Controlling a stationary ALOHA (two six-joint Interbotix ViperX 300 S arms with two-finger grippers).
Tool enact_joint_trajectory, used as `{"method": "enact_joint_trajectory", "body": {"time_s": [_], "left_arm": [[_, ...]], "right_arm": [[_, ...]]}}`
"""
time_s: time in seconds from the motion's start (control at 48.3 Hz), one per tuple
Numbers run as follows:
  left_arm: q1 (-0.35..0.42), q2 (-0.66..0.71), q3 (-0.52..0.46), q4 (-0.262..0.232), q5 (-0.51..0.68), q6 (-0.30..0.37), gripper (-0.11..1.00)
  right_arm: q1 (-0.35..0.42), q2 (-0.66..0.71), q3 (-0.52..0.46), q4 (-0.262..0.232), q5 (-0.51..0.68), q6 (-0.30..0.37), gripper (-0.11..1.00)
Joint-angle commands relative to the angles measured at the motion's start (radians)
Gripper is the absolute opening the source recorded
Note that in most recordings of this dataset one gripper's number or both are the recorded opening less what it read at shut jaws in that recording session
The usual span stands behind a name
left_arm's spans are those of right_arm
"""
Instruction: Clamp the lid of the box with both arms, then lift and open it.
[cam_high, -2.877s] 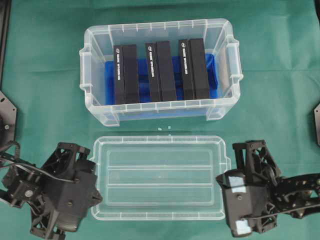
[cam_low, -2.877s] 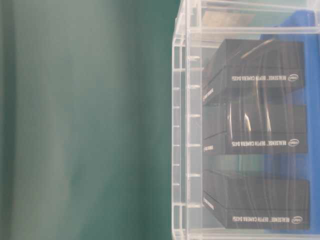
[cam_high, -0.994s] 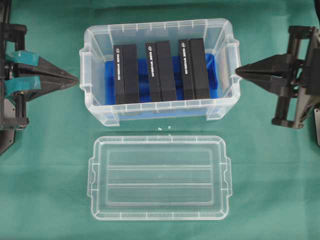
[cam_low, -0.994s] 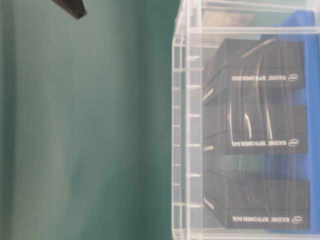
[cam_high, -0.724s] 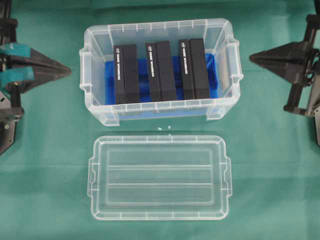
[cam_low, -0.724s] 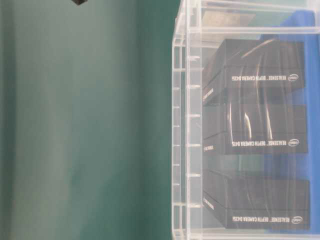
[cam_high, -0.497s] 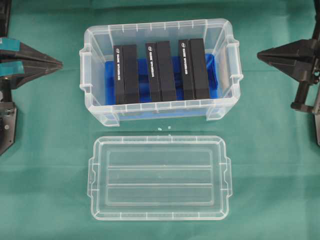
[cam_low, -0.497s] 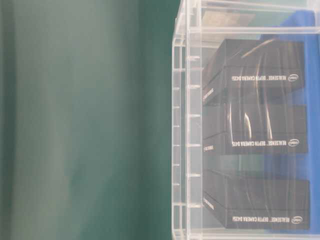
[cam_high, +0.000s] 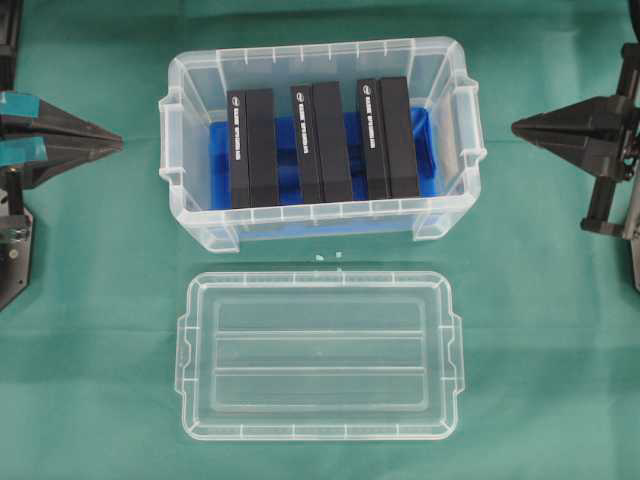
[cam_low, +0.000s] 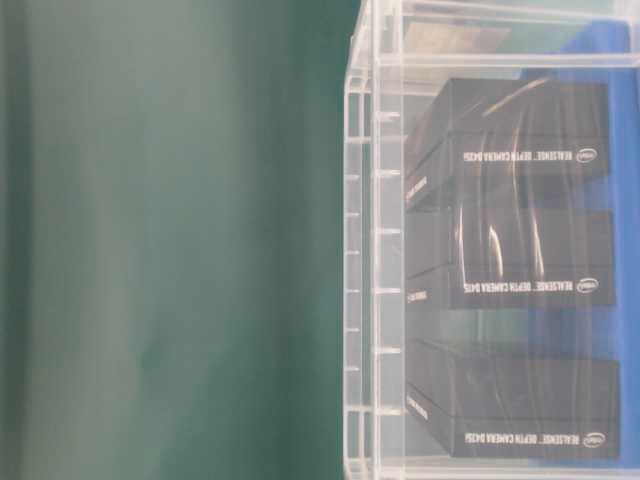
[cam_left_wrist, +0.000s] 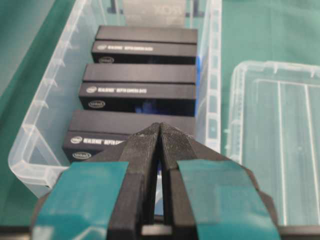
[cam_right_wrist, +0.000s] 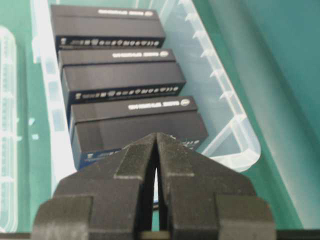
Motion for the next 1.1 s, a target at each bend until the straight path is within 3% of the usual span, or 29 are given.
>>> {"method": "enact_joint_trajectory", "body": {"time_s": [0.0, 0.662, 1.076], "left_arm": [[0.006, 0.003, 0.005, 0.002, -0.031, 0.0, 0.01], [0.014, 0.003, 0.155, -0.003, -0.272, -0.002, 0.01], [0.025, 0.003, 0.155, -0.005, -0.282, -0.005, 0.01]], "right_arm": [[-0.006, -0.002, 0.0, -0.005, -0.023, 0.003, 0.0], [-0.094, -0.002, 0.083, -0.005, -0.233, 0.008, 0.0], [-0.104, -0.002, 0.081, -0.002, -0.255, 0.008, 0.0]]}}
